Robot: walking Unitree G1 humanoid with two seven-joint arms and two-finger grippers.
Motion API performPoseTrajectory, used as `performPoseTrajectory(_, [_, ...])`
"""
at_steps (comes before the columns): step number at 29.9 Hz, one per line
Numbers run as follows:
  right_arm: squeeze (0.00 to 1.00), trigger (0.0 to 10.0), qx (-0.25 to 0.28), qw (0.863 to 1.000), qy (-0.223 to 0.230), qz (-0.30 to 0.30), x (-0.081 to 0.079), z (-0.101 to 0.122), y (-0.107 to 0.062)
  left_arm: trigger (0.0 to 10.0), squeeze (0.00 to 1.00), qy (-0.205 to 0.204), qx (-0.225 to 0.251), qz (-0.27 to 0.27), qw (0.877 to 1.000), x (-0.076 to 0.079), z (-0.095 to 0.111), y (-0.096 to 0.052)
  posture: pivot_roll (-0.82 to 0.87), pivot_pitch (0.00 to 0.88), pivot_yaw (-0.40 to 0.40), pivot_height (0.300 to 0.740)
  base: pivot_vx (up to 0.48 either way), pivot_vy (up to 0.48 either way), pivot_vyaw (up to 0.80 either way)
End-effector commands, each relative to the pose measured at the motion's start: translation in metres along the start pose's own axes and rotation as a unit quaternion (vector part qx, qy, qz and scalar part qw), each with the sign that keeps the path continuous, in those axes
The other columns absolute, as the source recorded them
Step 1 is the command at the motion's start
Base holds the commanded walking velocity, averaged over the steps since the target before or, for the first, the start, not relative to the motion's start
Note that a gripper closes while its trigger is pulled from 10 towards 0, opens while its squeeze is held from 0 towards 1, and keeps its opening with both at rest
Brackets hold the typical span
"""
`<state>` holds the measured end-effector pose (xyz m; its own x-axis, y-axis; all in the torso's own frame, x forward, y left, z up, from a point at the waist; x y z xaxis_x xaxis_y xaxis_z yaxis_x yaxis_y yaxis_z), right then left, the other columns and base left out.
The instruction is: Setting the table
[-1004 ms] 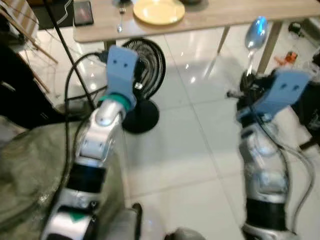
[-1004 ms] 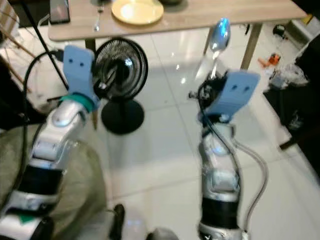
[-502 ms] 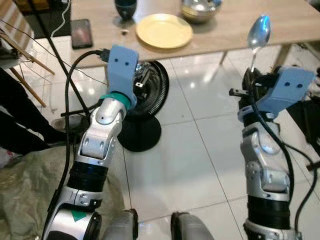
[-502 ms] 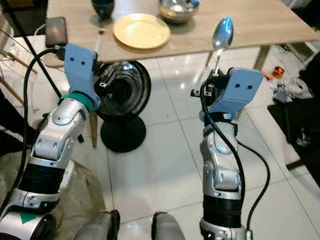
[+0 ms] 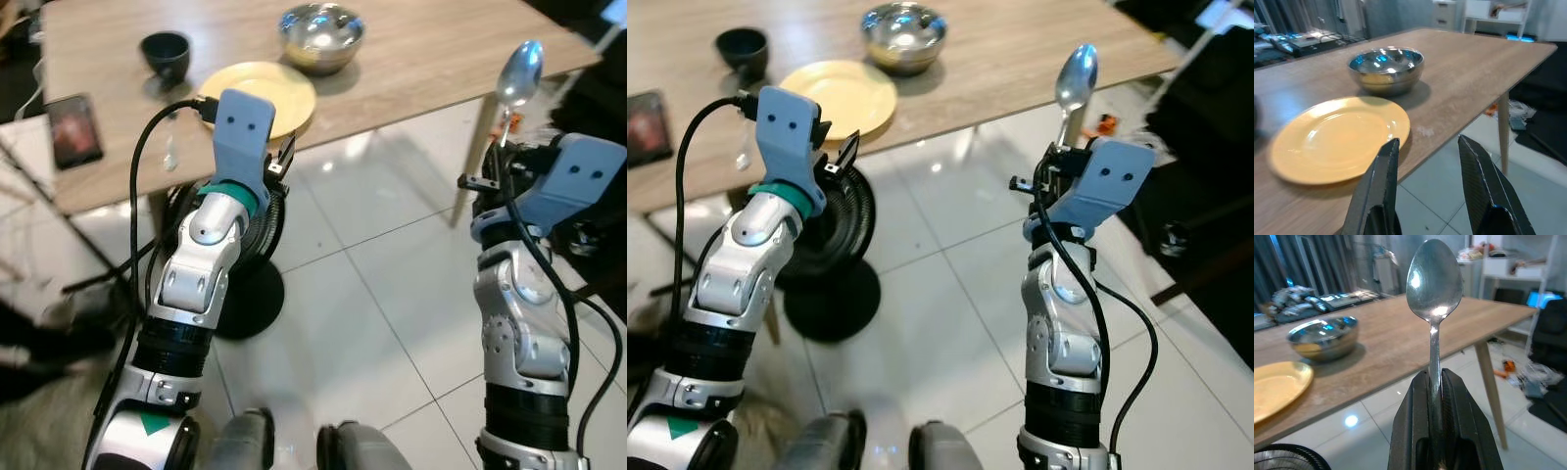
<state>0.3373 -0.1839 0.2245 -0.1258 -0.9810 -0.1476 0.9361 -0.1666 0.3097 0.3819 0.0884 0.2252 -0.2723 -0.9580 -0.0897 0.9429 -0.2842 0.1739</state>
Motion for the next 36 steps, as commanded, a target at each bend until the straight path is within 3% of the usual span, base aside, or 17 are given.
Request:
performPoseTrajectory(1, [0.0, 10.0, -0.002, 1.0, -0.002, -0.008, 0.004, -0.001, -0.001, 10.0, 0.0, 0.003, -0.008, -0.002, 1.0, 0.001, -0.004, -0.001, -0.04, 0.084, 0.053, 0.74, 0.458, 0.0, -0.44])
performPoseTrajectory(13, [0.0, 10.0, -0.002, 1.0, -0.011, -0.02, 0.007, -0.001, 0.0, 10.0, 0.0, 0.002, -0.007, -0.004, 1.0, 0.002, -0.004, -0.001, -0.03, 0.084, 0.055, 0.74, 0.461, 0.0, 0.0])
performPoseTrajectory(23, [0.0, 10.0, -0.001, 1.0, -0.01, -0.003, 0.001, -0.001, 0.001, 10.0, 0.0, 0.005, -0.004, -0.008, 1.0, 0.003, -0.003, -0.001, -0.03, 0.081, 0.055, 0.74, 0.44, 0.0, 0.0])
performPoseTrajectory(34, [0.0, 10.0, -0.008, 0.998, -0.03, 0.06, -0.016, -0.004, 0.001, 10.0, 0.0, 0.02, 0.008, -0.024, 0.999, 0.005, -0.002, -0.01, -0.01, 0.075, 0.052, 0.74, 0.0, 0.0, 0.0])
performPoseTrajectory(36, [0.0, 10.0, -0.022, 0.995, -0.05, 0.087, -0.024, -0.011, 0.002, 10.0, 0.0, 0.024, 0.002, -0.019, 1.0, -0.001, -0.003, -0.013, 0.01, 0.077, 0.036, 0.74, 0.0, 0.0, 0.0])
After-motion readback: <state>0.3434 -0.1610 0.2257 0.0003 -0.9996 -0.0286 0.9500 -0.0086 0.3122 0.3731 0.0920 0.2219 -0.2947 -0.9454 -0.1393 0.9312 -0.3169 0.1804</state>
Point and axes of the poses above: a point about 5 cm out from each wrist's last joint towards the gripper, its own y axis pointing out of the wrist towards the gripper, its own z axis along the axis of the wrist's last joint, x = y × z, the point moved 4 cm from there along y, pointing out of the wrist towards the gripper, and after that the axes turned 2 degrees about -y, right-handed, at the moved point
